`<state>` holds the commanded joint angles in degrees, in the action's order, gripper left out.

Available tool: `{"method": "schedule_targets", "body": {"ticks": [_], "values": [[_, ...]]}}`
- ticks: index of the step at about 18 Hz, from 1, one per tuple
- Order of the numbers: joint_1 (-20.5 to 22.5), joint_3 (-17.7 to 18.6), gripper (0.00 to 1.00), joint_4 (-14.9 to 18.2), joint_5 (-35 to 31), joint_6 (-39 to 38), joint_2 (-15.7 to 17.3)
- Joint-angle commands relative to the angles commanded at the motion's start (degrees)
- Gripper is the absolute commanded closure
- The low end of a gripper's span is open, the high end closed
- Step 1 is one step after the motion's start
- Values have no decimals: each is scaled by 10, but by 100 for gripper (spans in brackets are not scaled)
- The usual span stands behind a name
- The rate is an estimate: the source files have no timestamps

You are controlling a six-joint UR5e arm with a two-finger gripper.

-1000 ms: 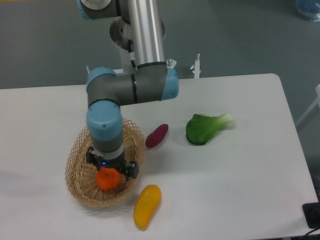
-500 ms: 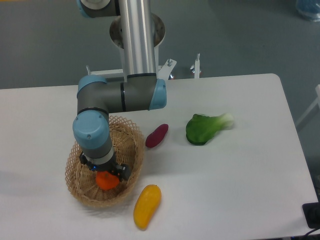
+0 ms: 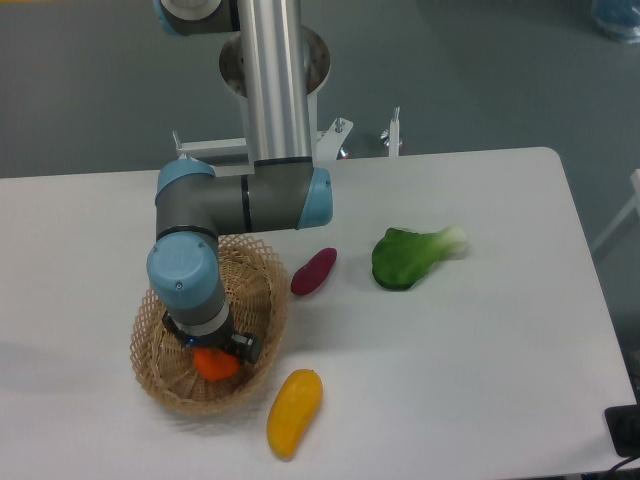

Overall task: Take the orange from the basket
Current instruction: 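Lower the gripper onto the orange and close the fingers around it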

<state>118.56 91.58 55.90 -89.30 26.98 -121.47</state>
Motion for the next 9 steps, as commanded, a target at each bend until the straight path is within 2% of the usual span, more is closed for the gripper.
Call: {"method": "schedule_targets", "body": {"ticks": [2,9], "values": [[1,0,48,1,3,-1,2],[10,-4,49,8,21,10,27]]}}
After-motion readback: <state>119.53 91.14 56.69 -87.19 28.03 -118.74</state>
